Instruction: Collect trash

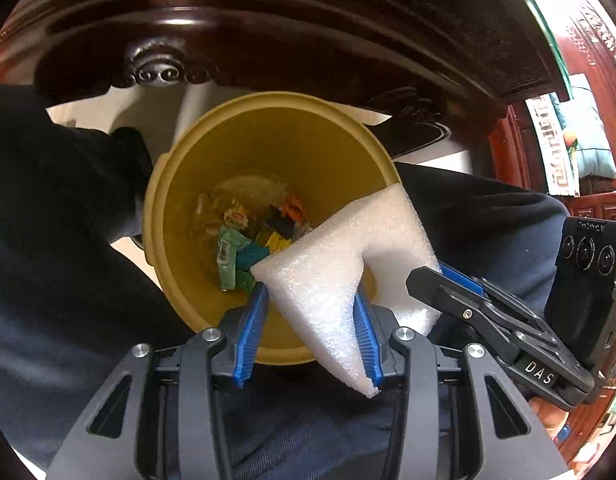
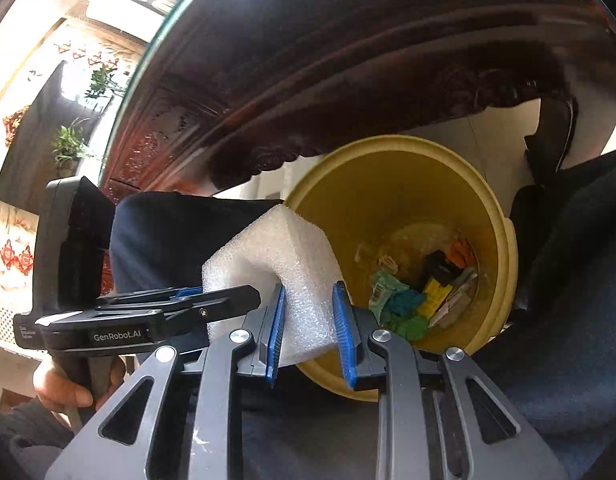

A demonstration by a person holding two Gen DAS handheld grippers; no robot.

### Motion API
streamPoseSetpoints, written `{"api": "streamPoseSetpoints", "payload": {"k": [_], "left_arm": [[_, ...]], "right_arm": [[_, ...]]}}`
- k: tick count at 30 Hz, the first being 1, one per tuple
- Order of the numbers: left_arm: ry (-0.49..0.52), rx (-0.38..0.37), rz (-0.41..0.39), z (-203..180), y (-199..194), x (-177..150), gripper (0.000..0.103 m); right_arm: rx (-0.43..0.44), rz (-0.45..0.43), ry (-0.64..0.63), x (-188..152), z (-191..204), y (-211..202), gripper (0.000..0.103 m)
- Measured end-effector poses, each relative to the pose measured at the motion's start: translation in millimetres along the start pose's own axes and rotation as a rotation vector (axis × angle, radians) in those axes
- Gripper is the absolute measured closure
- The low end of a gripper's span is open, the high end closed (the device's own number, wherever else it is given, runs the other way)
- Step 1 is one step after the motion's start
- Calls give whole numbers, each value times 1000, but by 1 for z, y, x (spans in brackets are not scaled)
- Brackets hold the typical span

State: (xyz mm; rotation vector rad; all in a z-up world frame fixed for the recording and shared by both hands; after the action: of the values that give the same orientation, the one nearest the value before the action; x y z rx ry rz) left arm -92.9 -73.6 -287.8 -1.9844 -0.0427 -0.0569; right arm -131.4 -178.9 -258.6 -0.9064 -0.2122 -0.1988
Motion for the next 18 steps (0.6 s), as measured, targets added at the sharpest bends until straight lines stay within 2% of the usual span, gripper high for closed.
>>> {"api": "streamPoseSetpoints", "payload": {"k": [5,6,7,9,18], "left_arm": [[-2,-10,44,4,13,1,59],[-3,-12,54,3,15,0,55],[-4,-18,71,2,17,-1,44],[-6,-27,95,1,22,-2,34],[-5,-7,84,7,21,1,33]], "right_arm": [[-9,18,27,0,-7,5,77],[-6,22,33,0,-9,6,77],[0,26,45,0,-10,8,76],[-2,29,58,0,-12,10,62],[-24,44,50,-1,-17,13,62]]}}
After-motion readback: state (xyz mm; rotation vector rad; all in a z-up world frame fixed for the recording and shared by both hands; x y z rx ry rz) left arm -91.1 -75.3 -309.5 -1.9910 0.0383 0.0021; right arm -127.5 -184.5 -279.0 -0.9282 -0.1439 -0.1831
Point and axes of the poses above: each gripper's, at about its wrist camera, not at the fingertips, and y roughly the way its jaws point, z to its left, x to its top, the point moved 7 cm from there along y, roughly the way its jaws point, and after that the axes turned 2 degrees about -z, right-handed, at the moved point
